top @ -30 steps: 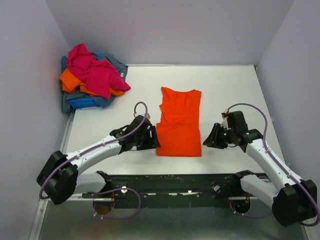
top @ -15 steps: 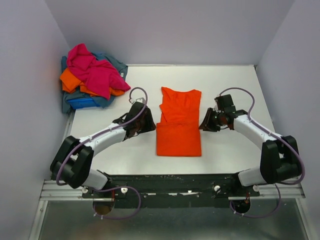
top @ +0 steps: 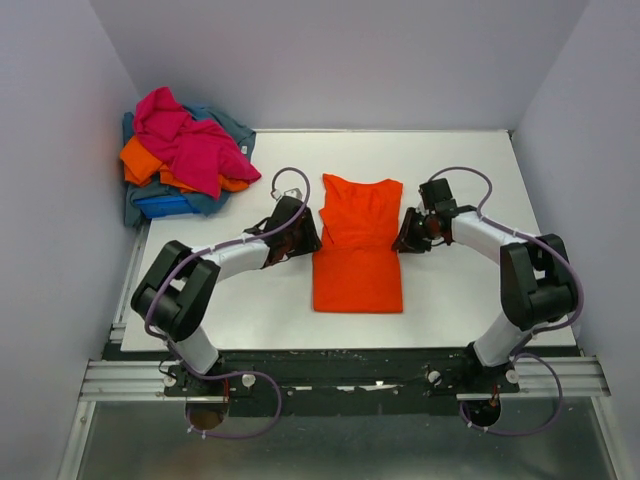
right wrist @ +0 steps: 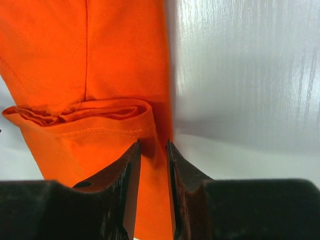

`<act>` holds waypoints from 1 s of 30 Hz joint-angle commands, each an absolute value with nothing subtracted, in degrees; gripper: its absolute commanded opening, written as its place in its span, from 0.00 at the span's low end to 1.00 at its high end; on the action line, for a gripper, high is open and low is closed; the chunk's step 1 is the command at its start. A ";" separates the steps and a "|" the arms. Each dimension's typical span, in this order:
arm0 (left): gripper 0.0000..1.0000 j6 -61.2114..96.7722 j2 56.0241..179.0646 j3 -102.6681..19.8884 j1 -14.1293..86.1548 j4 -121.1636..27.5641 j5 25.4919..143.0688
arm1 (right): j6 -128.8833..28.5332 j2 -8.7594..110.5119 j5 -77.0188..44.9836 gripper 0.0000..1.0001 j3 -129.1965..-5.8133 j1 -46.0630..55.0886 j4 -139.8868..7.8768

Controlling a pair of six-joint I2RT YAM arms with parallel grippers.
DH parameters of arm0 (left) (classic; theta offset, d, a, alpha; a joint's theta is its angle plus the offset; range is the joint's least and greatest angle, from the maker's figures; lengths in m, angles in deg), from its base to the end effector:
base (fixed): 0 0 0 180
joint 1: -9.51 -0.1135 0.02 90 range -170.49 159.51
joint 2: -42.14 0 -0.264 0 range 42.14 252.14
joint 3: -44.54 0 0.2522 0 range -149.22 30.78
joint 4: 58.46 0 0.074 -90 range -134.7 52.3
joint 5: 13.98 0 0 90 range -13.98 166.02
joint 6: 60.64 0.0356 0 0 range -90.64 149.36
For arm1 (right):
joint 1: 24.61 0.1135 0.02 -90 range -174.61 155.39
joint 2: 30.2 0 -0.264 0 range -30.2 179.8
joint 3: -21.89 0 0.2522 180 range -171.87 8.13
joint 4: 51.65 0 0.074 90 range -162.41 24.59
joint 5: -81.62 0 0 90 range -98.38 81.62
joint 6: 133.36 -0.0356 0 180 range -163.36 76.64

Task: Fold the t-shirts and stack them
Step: Fold the folded rectangular tshirt in 1/3 of the way

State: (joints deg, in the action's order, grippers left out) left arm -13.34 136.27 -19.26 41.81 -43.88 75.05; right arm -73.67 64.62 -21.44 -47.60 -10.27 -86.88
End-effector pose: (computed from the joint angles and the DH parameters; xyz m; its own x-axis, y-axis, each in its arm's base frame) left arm 0.2829 -0.1781 0.1721 -0.7940 -0.3002 -0.5286 -0.0195 0.8817 -0.4715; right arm 0.3115 0.0879 0.1740 -0.9045 0.2762 -0.3250 0.1246 0.8999 0.4179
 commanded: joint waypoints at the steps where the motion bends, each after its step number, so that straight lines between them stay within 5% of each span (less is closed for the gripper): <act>1: 0.56 -13.53 138.81 -20.90 41.51 -46.19 75.93 | -72.72 67.52 -20.68 0.33 -49.79 -10.11 -85.01; 14: 0.42 -13.62 142.77 -23.45 41.42 -45.49 77.43 | -72.45 66.65 -20.94 0.04 -49.97 -9.94 -84.92; 21: 0.00 -12.74 143.13 -24.33 41.42 -44.96 76.55 | -72.28 66.13 -21.12 0.01 -49.79 -9.85 -85.18; 30: 0.00 -10.72 136.10 -22.22 41.42 -43.90 74.87 | -71.84 61.47 -19.98 0.01 -49.35 -9.85 -87.55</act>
State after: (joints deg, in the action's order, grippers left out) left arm -12.51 141.73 -23.13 41.72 -43.90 76.20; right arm -73.01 65.58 -21.37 -48.71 -10.05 -86.25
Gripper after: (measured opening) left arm 0.012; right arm 0.012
